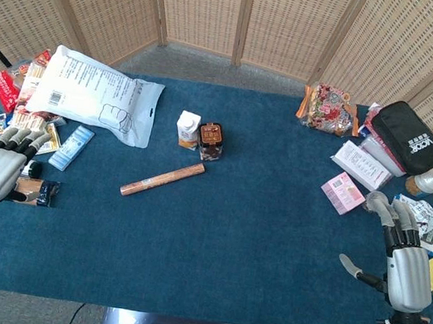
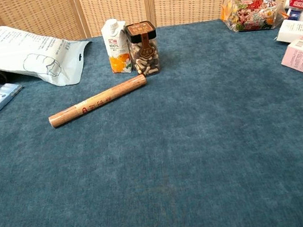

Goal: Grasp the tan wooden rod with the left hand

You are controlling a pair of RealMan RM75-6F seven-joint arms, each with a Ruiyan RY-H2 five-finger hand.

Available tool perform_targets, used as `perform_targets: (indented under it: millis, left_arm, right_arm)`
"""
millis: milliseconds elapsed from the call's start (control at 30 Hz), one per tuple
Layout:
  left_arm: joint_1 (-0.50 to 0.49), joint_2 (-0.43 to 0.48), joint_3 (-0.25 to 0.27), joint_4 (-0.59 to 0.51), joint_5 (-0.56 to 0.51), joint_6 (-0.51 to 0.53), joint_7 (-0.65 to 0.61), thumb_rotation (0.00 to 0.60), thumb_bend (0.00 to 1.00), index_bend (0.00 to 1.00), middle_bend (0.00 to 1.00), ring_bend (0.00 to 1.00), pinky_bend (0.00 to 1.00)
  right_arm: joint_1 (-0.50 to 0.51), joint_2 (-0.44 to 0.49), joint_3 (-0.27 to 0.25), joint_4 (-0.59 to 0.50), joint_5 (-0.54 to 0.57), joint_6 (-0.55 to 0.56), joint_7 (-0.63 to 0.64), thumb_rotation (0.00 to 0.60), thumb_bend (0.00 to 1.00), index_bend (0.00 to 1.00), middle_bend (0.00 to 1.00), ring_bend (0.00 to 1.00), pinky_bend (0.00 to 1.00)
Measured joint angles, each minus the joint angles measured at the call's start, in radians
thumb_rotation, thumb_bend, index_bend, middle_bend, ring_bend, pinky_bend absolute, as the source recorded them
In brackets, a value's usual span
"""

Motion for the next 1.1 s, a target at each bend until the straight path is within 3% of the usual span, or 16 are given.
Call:
perform_targets:
  millis: [233,433,767,900,1100]
  left_arm:
    - [-0.013,-0.03,-0.004,0.006,-0.025,-0.029,0.028,0.6,0.0,0.02,0.0,0.0,0.0]
    - [-0.063,-0.077,-0.021,0.007,-0.123,-0.092,0.093,0.6,0.0,0.03,0.0,0.0,0.0]
    - [-0.205,-0.286,-0.045,0.112,-0.396,-0.186,0.265,0.6,0.0,0.1,0.0,0.0,0.04]
    - [-0.257,-0.4,-0.056,0.171,-0.516,-0.185,0.32,0.6,0.0,0.1,0.0,0.0,0.11]
    - [-0.323,-0.538,-0.084,0.254,-0.627,-0.158,0.366,0.6,0.0,0.11,0.0,0.0,0.13]
  right_arm:
    - [-0.003,0.005,-0.002,0.001,-0.004,0.009,0.017,0.6,0.0,0.02,0.15,0.0,0.0]
    - [-0.012,0.014,-0.008,-0.005,-0.022,0.028,0.026,0.6,0.0,0.02,0.15,0.0,0.0]
    - [-0.022,0.022,-0.013,-0.002,-0.018,0.038,0.037,0.6,0.0,0.02,0.15,0.0,0.0]
    - [-0.025,0.026,-0.014,-0.002,-0.018,0.042,0.043,0.6,0.0,0.02,0.15,0.0,0.0]
    - [-0.03,0.034,-0.012,0.0,-0.014,0.049,0.058,0.6,0.0,0.02,0.15,0.0,0.0]
